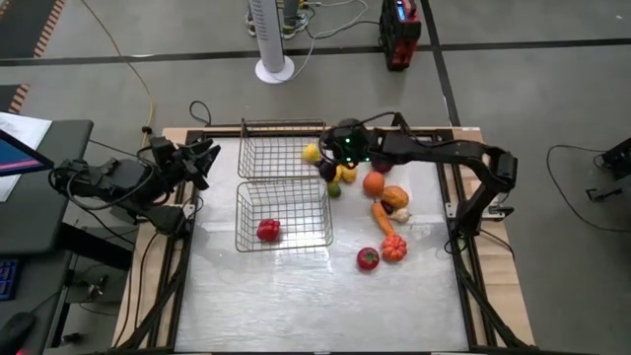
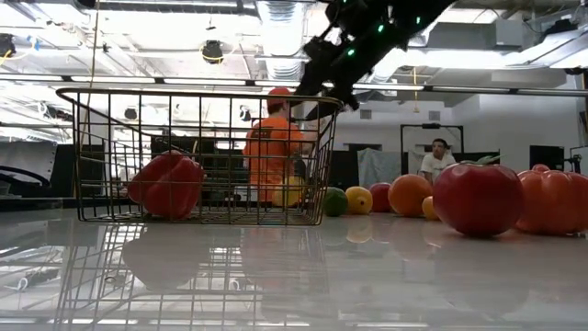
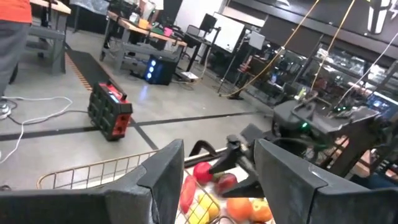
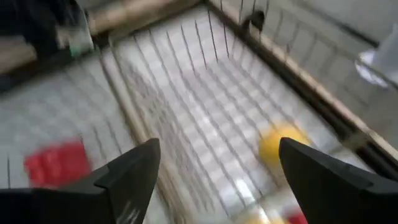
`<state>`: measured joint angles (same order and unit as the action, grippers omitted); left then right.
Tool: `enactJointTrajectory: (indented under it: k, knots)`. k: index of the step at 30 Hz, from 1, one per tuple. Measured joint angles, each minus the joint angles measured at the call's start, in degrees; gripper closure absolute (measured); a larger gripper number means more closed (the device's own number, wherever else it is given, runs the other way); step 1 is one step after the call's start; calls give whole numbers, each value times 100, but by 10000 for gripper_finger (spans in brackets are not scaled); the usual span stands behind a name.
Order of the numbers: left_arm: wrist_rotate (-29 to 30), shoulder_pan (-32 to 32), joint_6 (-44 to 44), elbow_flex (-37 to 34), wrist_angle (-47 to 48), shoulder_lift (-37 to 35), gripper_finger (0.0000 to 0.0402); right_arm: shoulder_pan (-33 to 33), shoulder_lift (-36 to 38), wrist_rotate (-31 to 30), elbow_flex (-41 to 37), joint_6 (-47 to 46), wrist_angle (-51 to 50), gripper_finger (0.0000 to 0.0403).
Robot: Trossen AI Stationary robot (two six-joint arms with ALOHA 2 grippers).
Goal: Sort produce into baskets
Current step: Put the green lime into the top mesh basket
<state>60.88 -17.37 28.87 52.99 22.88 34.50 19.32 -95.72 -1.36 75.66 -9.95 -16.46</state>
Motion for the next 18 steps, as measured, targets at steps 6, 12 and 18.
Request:
enactJointTrajectory:
  k: [6, 12, 18]
  knots:
    - [-127, 0, 37, 0, 1, -2, 219, -118, 441, -188, -98, 143, -1439, 66]
    - [-354, 0, 230, 0, 1, -1, 219, -496, 749, -293, -1626, -251, -577, 89]
    - [-373, 0, 378, 0, 0, -2, 219, -669, 637, -392, -2476, -499, 730, 92]
